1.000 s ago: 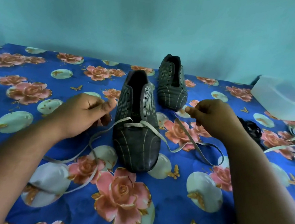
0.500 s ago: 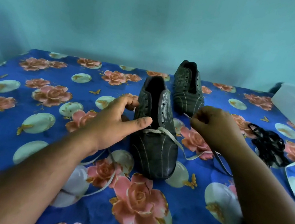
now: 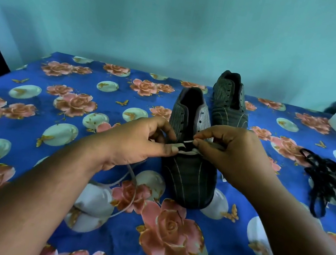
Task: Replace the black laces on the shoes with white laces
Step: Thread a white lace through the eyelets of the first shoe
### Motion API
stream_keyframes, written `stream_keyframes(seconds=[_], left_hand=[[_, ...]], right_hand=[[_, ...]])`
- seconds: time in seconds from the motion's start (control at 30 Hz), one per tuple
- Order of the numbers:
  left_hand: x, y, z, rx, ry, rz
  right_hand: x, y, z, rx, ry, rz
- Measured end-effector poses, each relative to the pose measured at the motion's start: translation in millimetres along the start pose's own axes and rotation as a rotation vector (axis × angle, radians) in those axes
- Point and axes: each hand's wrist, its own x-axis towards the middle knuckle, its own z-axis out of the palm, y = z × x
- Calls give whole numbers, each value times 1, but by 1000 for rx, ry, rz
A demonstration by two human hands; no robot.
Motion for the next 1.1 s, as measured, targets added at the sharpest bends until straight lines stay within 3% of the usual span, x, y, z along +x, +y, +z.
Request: stream_keyframes(seconds=[0.2,0.37,0.47,0.53,0.67,0.8,1.1], left_hand=[[-7,8,-8,117,-75,183],[-3,1,-12,270,-70,64],[3,-5,-8,363,31,-41],[6,-9,-6,423,112,17],[9,-11,-9,237,198,158],[8,-10,-5,208,200,262],[11,-11,-1,128,228,298]], right_hand=[[1,1,4,1,1,35],[7,6,10,28,-13,61],[11,3,12,124,-40,63],[11,-1,15,216,-67,109],[10,-3,20,330,-80,195],[8,-4,20,406,-120,264],[8,-2,18,481,-174,296]])
